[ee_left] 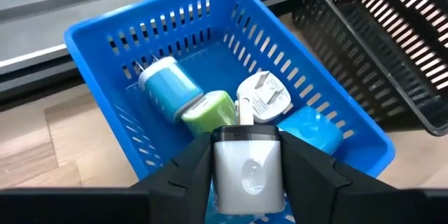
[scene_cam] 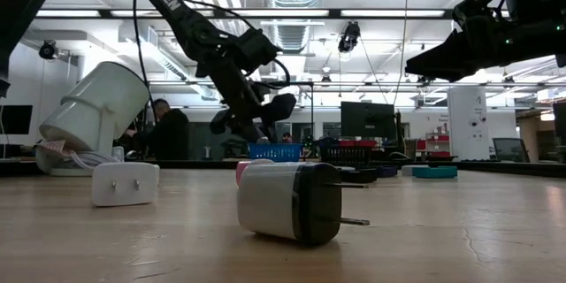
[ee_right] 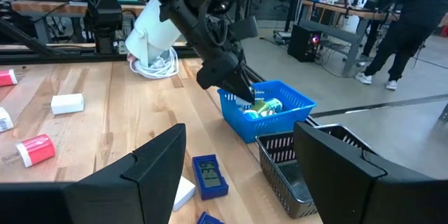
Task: Pick & Place Office items
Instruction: Put the top small white adapter into the blue basket, then put the right small red adapter into the blue basket
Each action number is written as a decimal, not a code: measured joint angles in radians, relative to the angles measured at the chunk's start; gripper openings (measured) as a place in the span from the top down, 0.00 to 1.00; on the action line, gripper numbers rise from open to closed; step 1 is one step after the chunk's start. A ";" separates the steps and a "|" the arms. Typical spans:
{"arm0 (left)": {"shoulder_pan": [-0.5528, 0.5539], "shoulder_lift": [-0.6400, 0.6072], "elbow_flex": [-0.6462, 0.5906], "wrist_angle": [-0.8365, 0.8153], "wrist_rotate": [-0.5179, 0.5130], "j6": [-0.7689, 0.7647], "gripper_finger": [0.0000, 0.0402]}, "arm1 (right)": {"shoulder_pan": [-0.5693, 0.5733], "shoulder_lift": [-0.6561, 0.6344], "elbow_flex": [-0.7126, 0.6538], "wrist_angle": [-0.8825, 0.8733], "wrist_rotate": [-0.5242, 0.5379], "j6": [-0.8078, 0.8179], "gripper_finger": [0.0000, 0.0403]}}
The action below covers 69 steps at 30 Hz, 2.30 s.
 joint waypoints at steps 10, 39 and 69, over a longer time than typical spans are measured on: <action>0.001 0.009 0.000 0.000 0.001 -0.003 0.62 | 0.000 0.000 0.000 0.000 0.000 0.000 0.36; 0.001 -0.019 0.008 -0.065 0.020 -0.037 0.55 | 0.000 0.000 0.000 0.000 0.000 0.000 0.36; -0.026 -0.041 0.122 -0.211 0.005 0.027 0.49 | 0.000 0.000 0.000 0.000 0.000 0.000 0.36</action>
